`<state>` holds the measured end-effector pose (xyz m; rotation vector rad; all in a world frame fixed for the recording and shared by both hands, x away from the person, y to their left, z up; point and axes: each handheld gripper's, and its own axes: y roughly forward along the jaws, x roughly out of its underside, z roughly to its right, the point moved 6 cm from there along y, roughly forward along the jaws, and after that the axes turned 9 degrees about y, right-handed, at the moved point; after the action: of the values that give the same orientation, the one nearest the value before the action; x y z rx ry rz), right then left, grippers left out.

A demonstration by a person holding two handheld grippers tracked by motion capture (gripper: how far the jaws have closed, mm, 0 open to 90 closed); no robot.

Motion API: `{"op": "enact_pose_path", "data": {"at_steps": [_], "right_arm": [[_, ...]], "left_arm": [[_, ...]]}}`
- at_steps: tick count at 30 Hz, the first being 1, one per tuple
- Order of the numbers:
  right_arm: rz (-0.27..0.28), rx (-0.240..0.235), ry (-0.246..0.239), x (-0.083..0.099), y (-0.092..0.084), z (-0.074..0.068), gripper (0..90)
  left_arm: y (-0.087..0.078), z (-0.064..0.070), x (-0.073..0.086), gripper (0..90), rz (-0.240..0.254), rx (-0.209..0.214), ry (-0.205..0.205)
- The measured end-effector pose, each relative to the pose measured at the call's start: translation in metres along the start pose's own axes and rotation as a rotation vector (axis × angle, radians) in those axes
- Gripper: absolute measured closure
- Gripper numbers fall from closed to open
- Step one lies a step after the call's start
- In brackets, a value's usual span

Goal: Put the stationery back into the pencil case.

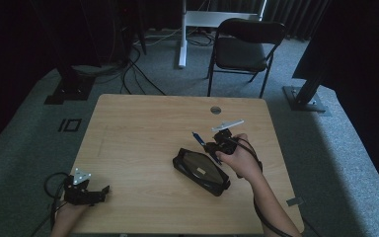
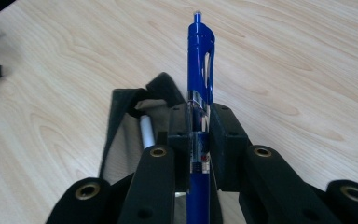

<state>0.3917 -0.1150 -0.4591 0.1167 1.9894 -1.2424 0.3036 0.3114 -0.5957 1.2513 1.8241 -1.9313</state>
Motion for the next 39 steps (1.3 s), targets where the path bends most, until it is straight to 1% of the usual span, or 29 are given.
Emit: {"op": "enact_pose_path", "data": {"at_steps": [6, 8, 12, 13, 19, 27, 34, 39], "right_arm": [[-0.009, -0.035, -0.021, 0.007, 0.001, -0.01, 79.1], [-0.021, -0.048, -0.035, 0.01, 0.003, -0.013, 79.0], [-0.036, -0.065, -0.052, 0.016, 0.008, -0.016, 79.1], [-0.043, -0.068, -0.065, 0.018, 0.009, -0.017, 79.1], [-0.068, -0.086, -0.078, 0.025, 0.016, -0.019, 79.1], [-0.083, -0.087, -0.097, 0.033, 0.024, -0.018, 79.0], [-0.117, -0.085, -0.121, 0.041, 0.031, -0.018, 79.0], [-0.134, -0.085, -0.123, 0.045, 0.036, -0.019, 79.0]], "left_arm": [[0.0, 0.0, 0.0, 0.2, -0.002, 0.001, 0.005], [0.0, 0.0, 0.0, 0.1, -0.002, 0.002, 0.003], [0.0, 0.0, 0.0, 0.1, -0.001, 0.001, 0.0], [0.0, 0.0, 0.0, 0.2, -0.001, 0.001, 0.001], [0.0, 0.0, 0.0, 0.2, -0.001, 0.002, 0.001], [0.0, 0.0, 0.0, 0.1, -0.001, 0.002, 0.001], [0.0, 0.0, 0.0, 0.1, -0.002, 0.002, 0.002], [0.0, 0.0, 0.0, 0.2, -0.002, 0.002, 0.001]]}}
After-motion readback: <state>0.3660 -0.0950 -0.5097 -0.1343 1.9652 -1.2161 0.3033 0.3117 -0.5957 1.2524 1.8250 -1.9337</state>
